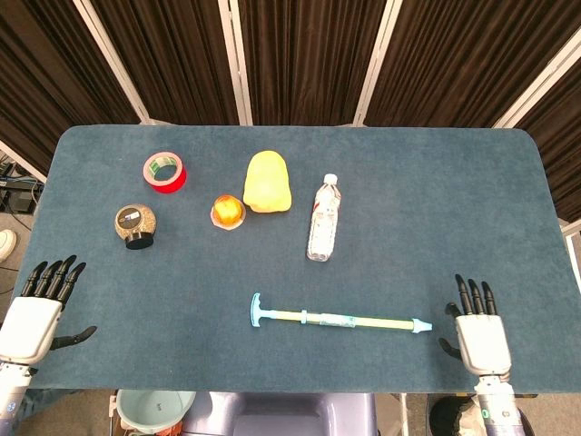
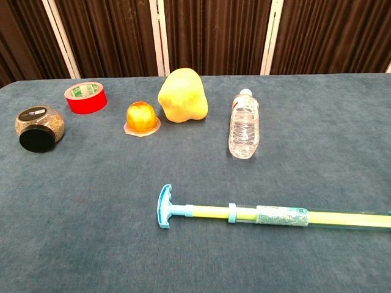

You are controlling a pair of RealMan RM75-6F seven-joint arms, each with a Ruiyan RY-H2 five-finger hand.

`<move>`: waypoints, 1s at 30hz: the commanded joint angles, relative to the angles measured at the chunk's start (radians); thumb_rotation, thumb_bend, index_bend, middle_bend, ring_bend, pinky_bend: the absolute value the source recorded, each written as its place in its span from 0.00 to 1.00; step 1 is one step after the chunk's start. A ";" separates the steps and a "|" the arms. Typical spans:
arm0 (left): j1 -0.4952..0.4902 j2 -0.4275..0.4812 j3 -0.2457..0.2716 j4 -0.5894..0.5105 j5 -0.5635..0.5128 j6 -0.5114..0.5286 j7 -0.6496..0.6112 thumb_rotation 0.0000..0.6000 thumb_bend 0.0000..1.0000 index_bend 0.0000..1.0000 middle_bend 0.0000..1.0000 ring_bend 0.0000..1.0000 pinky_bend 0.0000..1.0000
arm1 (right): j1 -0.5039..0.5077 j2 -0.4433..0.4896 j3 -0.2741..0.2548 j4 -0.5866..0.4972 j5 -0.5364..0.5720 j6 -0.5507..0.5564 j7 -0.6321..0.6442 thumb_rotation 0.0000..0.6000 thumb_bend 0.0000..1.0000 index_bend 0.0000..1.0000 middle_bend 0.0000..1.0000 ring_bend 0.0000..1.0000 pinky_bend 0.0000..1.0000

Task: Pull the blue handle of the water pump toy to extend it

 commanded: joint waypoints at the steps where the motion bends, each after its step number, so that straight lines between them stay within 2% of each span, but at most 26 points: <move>1: -0.001 -0.013 -0.007 0.009 0.001 0.009 0.025 1.00 0.09 0.00 0.00 0.05 0.06 | 0.002 -0.074 -0.017 0.098 -0.050 0.024 -0.015 1.00 0.25 0.45 0.04 0.00 0.00; 5: -0.006 -0.022 -0.009 0.009 -0.009 -0.002 0.037 1.00 0.09 0.00 0.00 0.05 0.06 | -0.007 -0.112 -0.032 0.133 -0.057 0.022 0.017 1.00 0.27 0.45 0.04 0.00 0.00; 9: -0.008 -0.035 -0.011 0.010 -0.011 -0.005 0.071 1.00 0.09 0.00 0.00 0.05 0.06 | -0.023 -0.142 -0.043 0.149 -0.090 0.065 0.033 1.00 0.29 0.45 0.03 0.00 0.00; 14: -0.015 -0.044 -0.007 0.011 -0.005 -0.017 0.088 1.00 0.09 0.00 0.00 0.05 0.06 | -0.030 -0.159 -0.041 0.152 -0.094 0.077 0.061 1.00 0.30 0.45 0.03 0.00 0.00; 26: -0.028 -0.062 -0.006 0.021 -0.003 -0.029 0.096 1.00 0.10 0.00 0.00 0.05 0.06 | -0.012 -0.217 -0.027 0.229 -0.092 0.036 0.083 1.00 0.30 0.42 0.02 0.00 0.00; 30: -0.033 -0.059 -0.002 0.021 0.015 -0.024 0.076 1.00 0.09 0.00 0.00 0.05 0.06 | 0.000 -0.256 -0.015 0.273 -0.058 -0.015 0.077 1.00 0.30 0.42 0.02 0.00 0.00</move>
